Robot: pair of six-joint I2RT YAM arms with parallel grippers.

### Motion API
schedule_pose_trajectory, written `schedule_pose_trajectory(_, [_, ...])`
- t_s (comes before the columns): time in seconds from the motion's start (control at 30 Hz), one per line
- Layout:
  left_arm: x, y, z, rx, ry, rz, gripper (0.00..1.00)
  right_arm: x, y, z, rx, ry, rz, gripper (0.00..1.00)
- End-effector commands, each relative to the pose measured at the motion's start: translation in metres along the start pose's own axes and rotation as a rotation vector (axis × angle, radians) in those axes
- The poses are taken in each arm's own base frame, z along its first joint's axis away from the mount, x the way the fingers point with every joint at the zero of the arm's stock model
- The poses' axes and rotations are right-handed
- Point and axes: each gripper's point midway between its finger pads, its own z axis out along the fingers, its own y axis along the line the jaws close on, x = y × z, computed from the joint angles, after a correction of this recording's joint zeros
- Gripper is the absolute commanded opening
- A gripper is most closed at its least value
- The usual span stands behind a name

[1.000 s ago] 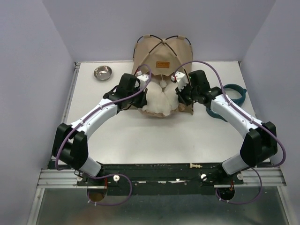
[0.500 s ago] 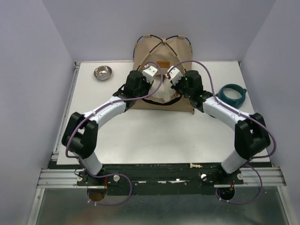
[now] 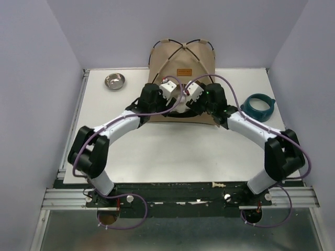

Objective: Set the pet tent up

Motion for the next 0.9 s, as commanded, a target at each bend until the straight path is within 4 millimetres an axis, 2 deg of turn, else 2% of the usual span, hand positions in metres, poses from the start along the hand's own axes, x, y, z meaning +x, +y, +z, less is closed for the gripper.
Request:
schedule_pose_trajectory(0.0, [-0.075, -0.005, -0.053, 0.057, -0.226, -0.002, 0.87, -0.030, -0.002, -0.042, -0.044, -0.073, 0.025, 0.82])
schedule_pose_trajectory(0.07, [-0.084, -0.016, -0.070, 0.149, -0.271, 0.005, 0.89, -0.035, 0.007, -0.056, -0.104, -0.092, 0.023, 0.87])
schedule_pose_trajectory(0.17, [-0.086, -0.038, -0.090, 0.274, -0.302, 0.041, 0.96, -0.036, 0.032, -0.072, -0.261, -0.103, -0.014, 0.94])
schedule_pose_trajectory(0.27, [-0.094, -0.047, -0.111, 0.365, -0.322, 0.012, 0.97, -0.032, 0.049, -0.084, -0.373, -0.069, -0.031, 0.93])
schedule_pose_trajectory(0.33, [-0.102, -0.041, -0.135, 0.394, -0.348, -0.096, 0.97, -0.038, 0.056, -0.088, -0.422, -0.091, -0.019, 0.89])
schedule_pose_trajectory(0.43, [-0.117, -0.014, -0.163, 0.387, -0.393, -0.293, 0.97, -0.046, 0.056, -0.080, -0.435, -0.099, 0.011, 0.78])
schedule_pose_trajectory(0.5, [-0.120, 0.009, -0.178, 0.354, -0.379, -0.352, 0.97, -0.044, 0.057, -0.061, -0.430, -0.065, 0.028, 0.75])
schedule_pose_trajectory(0.6, [-0.103, 0.052, -0.187, 0.243, -0.320, -0.404, 0.99, -0.045, 0.053, -0.030, -0.397, -0.052, 0.037, 0.74])
schedule_pose_trajectory(0.67, [-0.076, 0.085, -0.179, 0.145, -0.225, -0.370, 0.99, -0.048, 0.057, -0.015, -0.411, -0.046, 0.053, 0.73])
schedule_pose_trajectory(0.7, [-0.064, 0.103, -0.175, 0.085, -0.167, -0.346, 0.99, -0.053, 0.058, -0.013, -0.430, -0.053, 0.064, 0.74])
schedule_pose_trajectory(0.77, [-0.046, 0.142, -0.165, -0.011, -0.058, -0.236, 0.99, -0.061, 0.065, -0.019, -0.485, -0.073, 0.073, 0.76])
schedule_pose_trajectory(0.8, [-0.037, 0.155, -0.154, -0.030, -0.006, -0.187, 0.99, -0.063, 0.068, -0.025, -0.505, -0.081, 0.079, 0.77])
schedule_pose_trajectory(0.83, [-0.023, 0.182, -0.146, -0.068, 0.059, -0.133, 0.99, -0.065, 0.070, -0.032, -0.526, -0.089, 0.081, 0.80])
schedule_pose_trajectory(0.87, [-0.011, 0.200, -0.138, -0.084, 0.120, -0.074, 0.99, -0.065, 0.073, -0.040, -0.550, -0.083, 0.088, 0.83])
